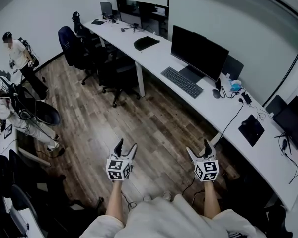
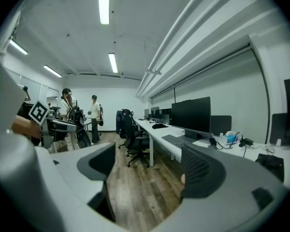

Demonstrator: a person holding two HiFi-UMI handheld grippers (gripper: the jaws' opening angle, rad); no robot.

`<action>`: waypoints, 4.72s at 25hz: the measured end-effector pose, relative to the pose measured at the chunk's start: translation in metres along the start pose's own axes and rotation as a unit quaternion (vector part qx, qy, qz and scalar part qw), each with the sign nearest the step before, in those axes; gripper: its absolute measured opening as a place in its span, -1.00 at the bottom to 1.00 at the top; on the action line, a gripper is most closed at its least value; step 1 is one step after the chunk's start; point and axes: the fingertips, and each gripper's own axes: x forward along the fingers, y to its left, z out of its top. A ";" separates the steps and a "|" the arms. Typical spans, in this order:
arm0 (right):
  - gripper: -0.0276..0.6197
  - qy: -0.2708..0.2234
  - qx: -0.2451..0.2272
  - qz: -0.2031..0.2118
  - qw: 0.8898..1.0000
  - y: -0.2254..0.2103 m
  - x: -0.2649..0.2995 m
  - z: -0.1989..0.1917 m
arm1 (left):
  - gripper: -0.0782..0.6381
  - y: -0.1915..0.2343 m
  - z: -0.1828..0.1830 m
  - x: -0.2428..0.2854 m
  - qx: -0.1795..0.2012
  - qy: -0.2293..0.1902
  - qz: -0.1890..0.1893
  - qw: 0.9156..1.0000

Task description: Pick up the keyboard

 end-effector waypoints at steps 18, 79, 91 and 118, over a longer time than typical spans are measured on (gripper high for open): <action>0.38 -0.002 -0.016 0.013 1.000 -0.040 0.001 -0.006 | 0.00 -0.037 -0.002 0.022 -0.008 -0.007 0.028 1.000; 0.26 -0.003 -0.035 -0.019 0.999 -0.091 0.418 0.090 | 0.00 0.236 0.102 0.350 0.007 -0.020 0.022 1.000; 0.25 0.013 -0.030 -0.018 0.999 -0.092 0.451 0.080 | 0.00 0.258 0.099 0.379 0.005 -0.009 0.020 1.000; 0.25 0.027 -0.017 -0.013 0.999 -0.213 0.640 0.102 | 0.00 0.300 0.157 0.602 0.010 0.000 0.017 1.000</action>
